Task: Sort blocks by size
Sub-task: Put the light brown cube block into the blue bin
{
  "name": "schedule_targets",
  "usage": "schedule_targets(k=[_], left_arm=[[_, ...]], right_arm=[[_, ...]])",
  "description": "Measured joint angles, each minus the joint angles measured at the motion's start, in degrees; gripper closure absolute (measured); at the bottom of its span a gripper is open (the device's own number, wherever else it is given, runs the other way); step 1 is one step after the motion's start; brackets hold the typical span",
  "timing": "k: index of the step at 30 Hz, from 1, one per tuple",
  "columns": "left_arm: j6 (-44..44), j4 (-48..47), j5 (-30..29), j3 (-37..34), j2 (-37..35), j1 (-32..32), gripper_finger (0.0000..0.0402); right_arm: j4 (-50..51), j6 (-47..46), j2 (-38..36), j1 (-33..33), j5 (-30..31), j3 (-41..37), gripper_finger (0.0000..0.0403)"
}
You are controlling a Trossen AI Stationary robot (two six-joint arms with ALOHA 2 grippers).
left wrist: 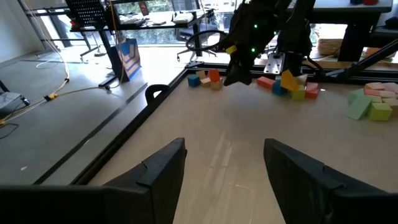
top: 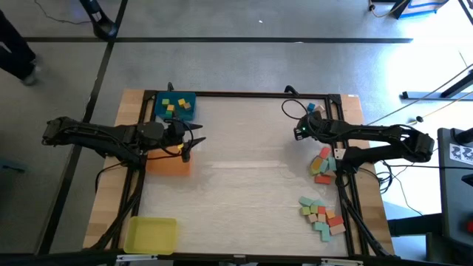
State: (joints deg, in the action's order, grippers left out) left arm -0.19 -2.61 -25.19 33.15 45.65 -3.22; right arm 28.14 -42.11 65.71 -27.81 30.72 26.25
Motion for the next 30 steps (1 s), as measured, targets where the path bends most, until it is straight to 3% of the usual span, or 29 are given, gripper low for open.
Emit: schedule_targets(k=[8, 18, 30], left_arm=[[-1.07, 0.01, 0.03, 0.0, 0.0, -0.14, 0.0196], [-1.28, -0.22, 0.07, 0.0, 0.0, -0.15, 0.0196], [-1.14, -0.26, 0.06, 0.0, 0.0, -0.15, 0.0196]], right_arm=[[-6.05, -0.11, 0.01, -1.2, 5.74, -3.56, 0.0171], [-17.63, 3.3, 0.04, -6.47, 4.56, -9.03, 0.0171], [-22.73, 6.54, 0.53, -9.08, 2.65, -11.67, 0.0171]])
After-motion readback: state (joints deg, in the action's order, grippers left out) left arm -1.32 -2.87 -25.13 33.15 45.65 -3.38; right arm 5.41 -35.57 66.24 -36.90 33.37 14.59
